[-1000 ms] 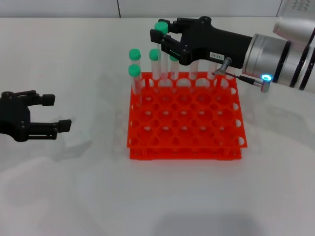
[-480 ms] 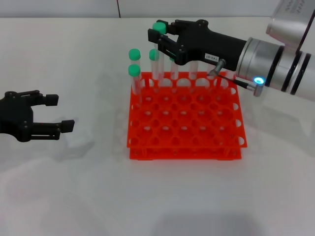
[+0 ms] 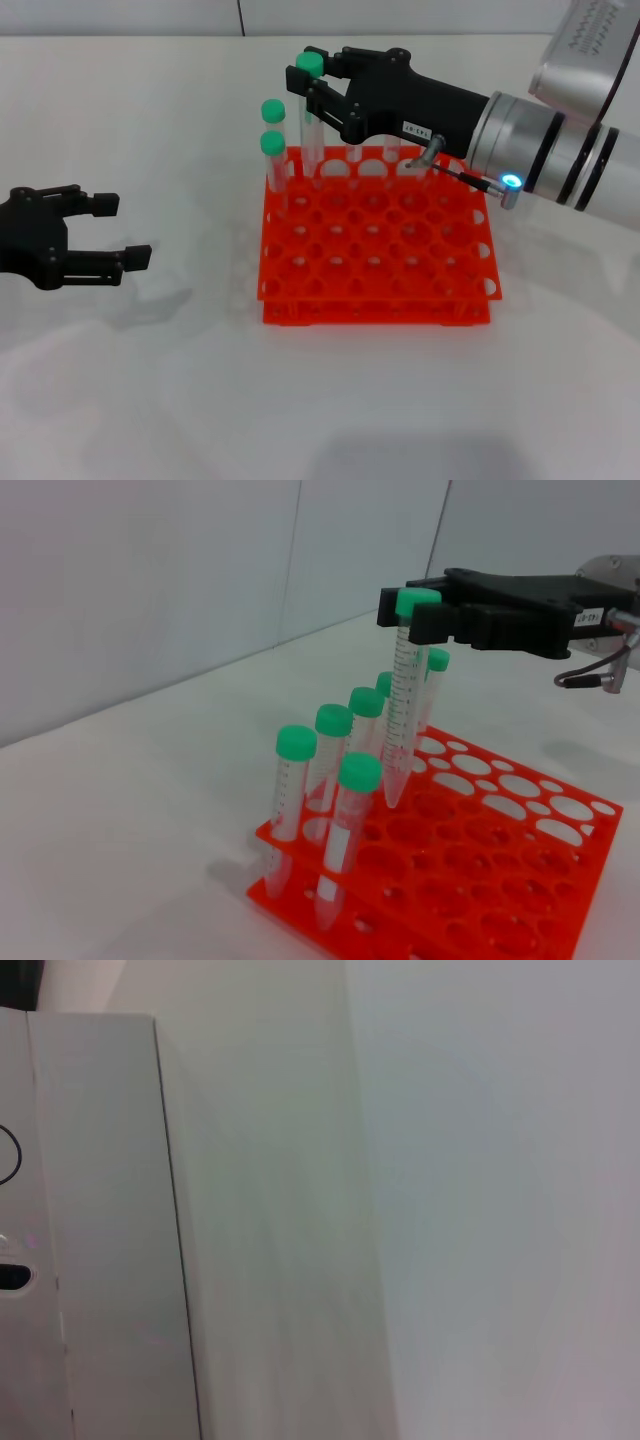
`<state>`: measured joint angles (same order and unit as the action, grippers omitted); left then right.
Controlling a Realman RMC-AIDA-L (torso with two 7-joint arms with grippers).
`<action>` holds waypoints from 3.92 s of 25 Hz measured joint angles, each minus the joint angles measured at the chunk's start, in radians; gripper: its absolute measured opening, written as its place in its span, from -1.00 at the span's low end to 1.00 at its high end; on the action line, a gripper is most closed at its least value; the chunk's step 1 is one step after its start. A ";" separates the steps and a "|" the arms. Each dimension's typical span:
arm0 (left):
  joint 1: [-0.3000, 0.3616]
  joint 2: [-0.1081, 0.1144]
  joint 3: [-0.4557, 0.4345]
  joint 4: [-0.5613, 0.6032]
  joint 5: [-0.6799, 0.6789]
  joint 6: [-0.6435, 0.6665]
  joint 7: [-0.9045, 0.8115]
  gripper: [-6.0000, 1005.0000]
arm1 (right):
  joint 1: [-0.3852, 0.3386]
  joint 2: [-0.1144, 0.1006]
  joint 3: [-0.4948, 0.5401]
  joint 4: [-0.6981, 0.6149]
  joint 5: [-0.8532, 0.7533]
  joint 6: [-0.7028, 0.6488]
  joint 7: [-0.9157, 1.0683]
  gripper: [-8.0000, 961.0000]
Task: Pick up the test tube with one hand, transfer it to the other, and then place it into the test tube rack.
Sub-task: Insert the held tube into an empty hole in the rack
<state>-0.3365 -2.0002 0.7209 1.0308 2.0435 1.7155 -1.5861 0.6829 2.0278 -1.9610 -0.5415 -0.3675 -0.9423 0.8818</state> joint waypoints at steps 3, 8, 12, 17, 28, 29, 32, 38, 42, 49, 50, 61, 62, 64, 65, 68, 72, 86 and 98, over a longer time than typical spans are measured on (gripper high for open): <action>-0.001 -0.003 0.000 -0.001 0.000 0.000 0.000 0.75 | 0.001 0.000 -0.015 0.003 0.018 0.002 -0.019 -0.44; -0.002 -0.007 0.000 -0.001 0.000 0.000 0.000 0.75 | 0.023 0.000 -0.085 0.020 0.106 0.016 -0.075 -0.44; 0.001 -0.010 0.000 -0.002 0.000 0.000 0.000 0.75 | 0.031 0.000 -0.118 0.030 0.160 0.035 -0.116 -0.44; 0.002 -0.012 0.000 -0.002 0.000 -0.001 0.000 0.75 | 0.031 0.000 -0.129 0.039 0.181 0.047 -0.137 -0.44; -0.002 -0.014 0.000 -0.002 0.001 -0.003 -0.001 0.75 | 0.025 0.000 -0.142 0.045 0.185 0.056 -0.141 -0.44; -0.002 -0.014 0.000 -0.002 0.001 -0.003 -0.001 0.75 | 0.025 0.000 -0.142 0.045 0.185 0.056 -0.141 -0.44; -0.003 -0.015 0.000 -0.002 0.001 -0.004 0.000 0.75 | 0.026 0.000 -0.150 0.046 0.191 0.056 -0.141 -0.44; -0.003 -0.016 0.000 -0.002 0.001 -0.006 0.000 0.75 | 0.033 0.000 -0.172 0.049 0.217 0.064 -0.141 -0.44; -0.004 -0.016 0.000 -0.002 0.001 -0.007 0.000 0.75 | 0.033 0.000 -0.176 0.047 0.218 0.064 -0.141 -0.44; -0.004 -0.015 0.000 -0.002 0.001 -0.007 0.000 0.75 | 0.038 0.000 -0.180 0.047 0.220 0.087 -0.141 -0.44; -0.004 -0.015 0.000 -0.001 0.001 -0.007 0.000 0.75 | 0.038 0.000 -0.180 0.047 0.220 0.089 -0.141 -0.44; -0.008 -0.015 0.000 -0.002 0.001 -0.007 0.000 0.75 | 0.038 0.000 -0.186 0.046 0.220 0.093 -0.141 -0.44; -0.010 -0.015 0.000 -0.001 0.001 -0.007 0.000 0.75 | 0.038 0.000 -0.186 0.046 0.220 0.093 -0.141 -0.44; -0.012 -0.015 0.000 -0.002 0.001 -0.007 0.000 0.75 | 0.038 0.000 -0.192 0.047 0.220 0.094 -0.141 -0.44; -0.013 -0.015 0.000 -0.002 0.001 -0.007 0.000 0.75 | 0.037 0.000 -0.193 0.046 0.219 0.094 -0.141 -0.44; -0.016 -0.015 0.000 -0.002 0.001 -0.006 0.000 0.75 | 0.034 0.000 -0.193 0.043 0.217 0.094 -0.141 -0.44; -0.016 -0.010 0.000 -0.001 0.001 -0.005 0.000 0.75 | 0.034 0.000 -0.193 0.039 0.218 0.093 -0.141 -0.44; -0.026 -0.005 0.000 -0.001 0.014 -0.005 0.001 0.75 | 0.029 0.000 -0.186 0.044 0.220 0.093 -0.141 -0.44; -0.029 -0.008 0.000 -0.001 0.015 -0.002 0.002 0.75 | 0.016 0.000 -0.184 0.050 0.220 0.083 -0.162 -0.44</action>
<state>-0.3651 -2.0078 0.7209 1.0293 2.0589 1.7139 -1.5846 0.6986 2.0279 -2.1454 -0.4916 -0.1477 -0.8589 0.7200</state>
